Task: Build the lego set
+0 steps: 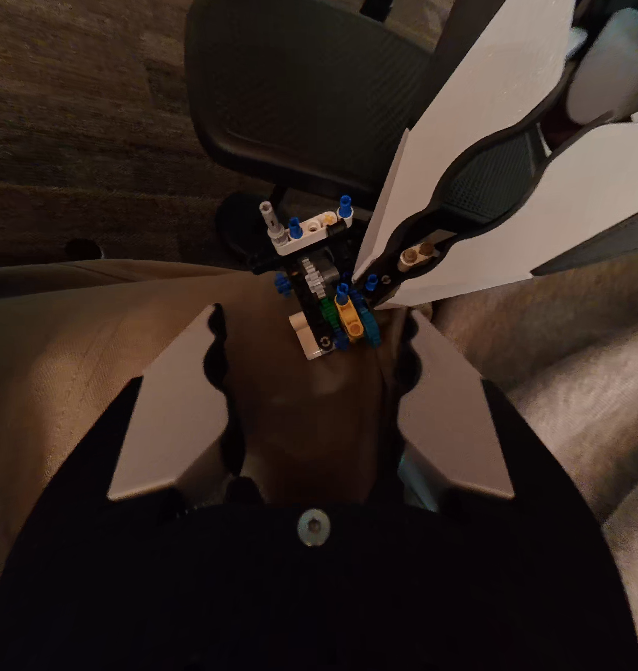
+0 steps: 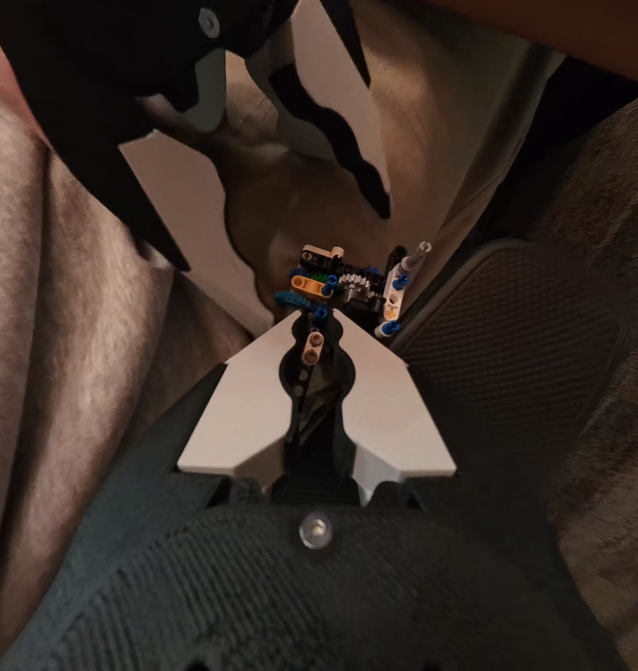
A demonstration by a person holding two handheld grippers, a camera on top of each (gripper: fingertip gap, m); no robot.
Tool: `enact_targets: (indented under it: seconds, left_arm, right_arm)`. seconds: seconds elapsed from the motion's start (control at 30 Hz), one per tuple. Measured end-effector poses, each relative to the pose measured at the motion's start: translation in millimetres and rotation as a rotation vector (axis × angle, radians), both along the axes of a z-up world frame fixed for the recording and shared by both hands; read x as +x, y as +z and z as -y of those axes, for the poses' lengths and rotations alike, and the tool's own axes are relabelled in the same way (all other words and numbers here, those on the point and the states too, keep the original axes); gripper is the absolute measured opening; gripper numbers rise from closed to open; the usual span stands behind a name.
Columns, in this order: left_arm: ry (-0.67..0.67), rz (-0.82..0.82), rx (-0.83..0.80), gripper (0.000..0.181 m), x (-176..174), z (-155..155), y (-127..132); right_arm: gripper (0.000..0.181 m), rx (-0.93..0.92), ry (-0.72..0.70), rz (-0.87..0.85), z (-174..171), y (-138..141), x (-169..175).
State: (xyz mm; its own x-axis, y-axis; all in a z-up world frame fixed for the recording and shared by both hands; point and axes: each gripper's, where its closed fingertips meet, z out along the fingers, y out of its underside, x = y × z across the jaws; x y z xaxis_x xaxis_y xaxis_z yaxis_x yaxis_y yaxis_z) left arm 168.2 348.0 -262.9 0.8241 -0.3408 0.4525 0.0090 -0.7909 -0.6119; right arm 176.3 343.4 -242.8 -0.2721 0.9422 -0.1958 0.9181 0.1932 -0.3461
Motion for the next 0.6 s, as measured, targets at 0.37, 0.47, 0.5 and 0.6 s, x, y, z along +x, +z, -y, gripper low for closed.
enact_targets:
  seconds: [0.37,0.47,0.5,0.6]
  left_arm:
    - [-0.061,0.097,-0.032,0.056,11,7,3]
    - [-0.061,0.100,-0.033,0.055,11,7,3]
    - [-0.059,0.103,-0.033,0.055,11,7,3]
    - [-0.055,0.115,-0.036,0.055,11,7,4]
  right_arm:
    - [0.017,0.018,0.022,-0.005,-2,1,2]
    - [0.027,0.049,0.043,-0.011,-4,8,2]
    - [0.030,0.061,0.055,-0.018,-4,13,2]
    - [0.025,0.107,0.104,0.002,-6,28,9]
